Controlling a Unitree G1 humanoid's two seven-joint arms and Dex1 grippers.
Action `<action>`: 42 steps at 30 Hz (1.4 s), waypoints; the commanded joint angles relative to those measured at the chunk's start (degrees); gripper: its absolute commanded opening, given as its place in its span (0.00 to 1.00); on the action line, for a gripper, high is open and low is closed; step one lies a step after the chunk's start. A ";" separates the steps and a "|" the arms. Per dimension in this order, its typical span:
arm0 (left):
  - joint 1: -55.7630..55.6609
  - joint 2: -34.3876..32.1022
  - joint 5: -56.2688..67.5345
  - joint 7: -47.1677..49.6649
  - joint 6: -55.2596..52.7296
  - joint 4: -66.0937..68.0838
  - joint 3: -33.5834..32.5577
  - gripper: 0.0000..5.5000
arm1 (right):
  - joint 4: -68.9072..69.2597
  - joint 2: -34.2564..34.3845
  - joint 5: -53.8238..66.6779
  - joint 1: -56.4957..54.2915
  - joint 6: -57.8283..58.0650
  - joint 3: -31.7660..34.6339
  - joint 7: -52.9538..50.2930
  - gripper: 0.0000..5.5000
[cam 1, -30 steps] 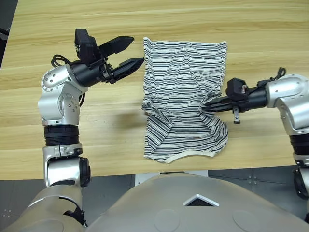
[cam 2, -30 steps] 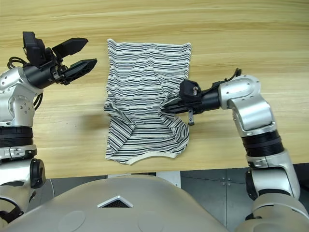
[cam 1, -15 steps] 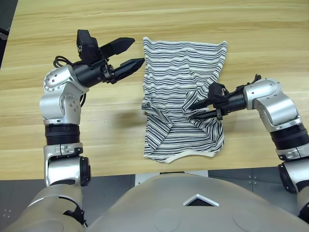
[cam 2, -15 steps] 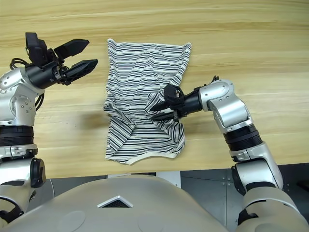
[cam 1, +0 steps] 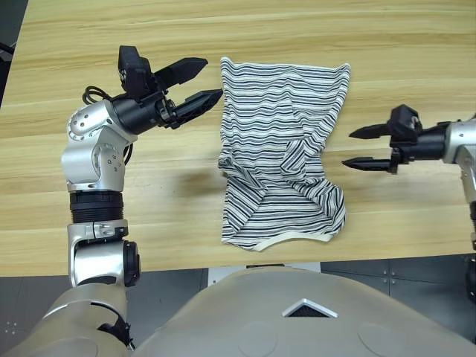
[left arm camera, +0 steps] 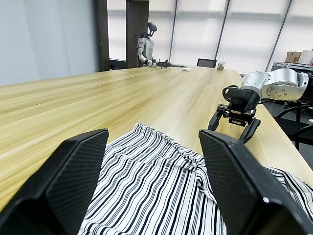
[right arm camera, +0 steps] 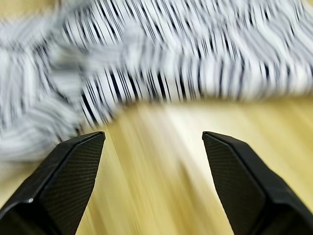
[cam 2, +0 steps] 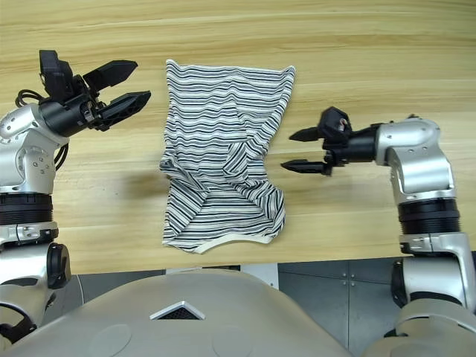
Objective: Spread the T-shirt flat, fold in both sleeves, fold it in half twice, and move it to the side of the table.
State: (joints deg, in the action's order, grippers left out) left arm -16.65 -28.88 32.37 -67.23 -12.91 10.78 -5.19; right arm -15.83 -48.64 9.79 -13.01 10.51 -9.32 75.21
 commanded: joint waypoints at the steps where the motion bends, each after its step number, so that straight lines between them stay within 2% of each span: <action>1: -0.12 -0.36 -0.19 -0.56 0.61 -0.74 -0.56 0.63 | -1.35 -1.94 -3.28 3.69 -5.27 -2.33 1.80 0.67; 9: 0.53 -0.67 -0.11 -0.61 0.24 -1.22 -0.64 0.63 | 8.60 -0.74 -0.05 9.83 -4.56 -3.80 4.39 0.67; 16: 0.43 -0.04 -0.30 -0.50 0.51 -0.60 -0.36 0.63 | 14.02 4.18 1.84 10.10 -1.91 -3.04 -0.90 0.67; 28: -0.95 0.39 -0.77 -0.58 1.35 1.27 -0.07 0.63 | 24.60 5.01 6.02 12.08 2.36 -4.01 -1.83 0.67; 36: -1.06 0.38 -0.51 -0.68 1.42 1.62 -0.19 0.63 | 28.65 5.00 7.82 14.49 4.58 -5.24 -2.16 0.67; 40: -1.11 0.44 -0.66 -0.61 1.56 1.74 -0.11 0.63 | 26.96 5.44 7.61 13.26 4.72 -4.21 -3.50 0.67; 42: 0.13 0.20 -4.67 0.89 5.49 1.58 1.37 0.63 | 26.35 5.46 9.36 12.47 4.92 -2.01 -3.79 0.67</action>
State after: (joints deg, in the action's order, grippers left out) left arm -16.54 -28.52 31.79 -67.22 -11.25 12.24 -5.12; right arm 11.12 -43.27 17.23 0.99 14.93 -14.01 71.94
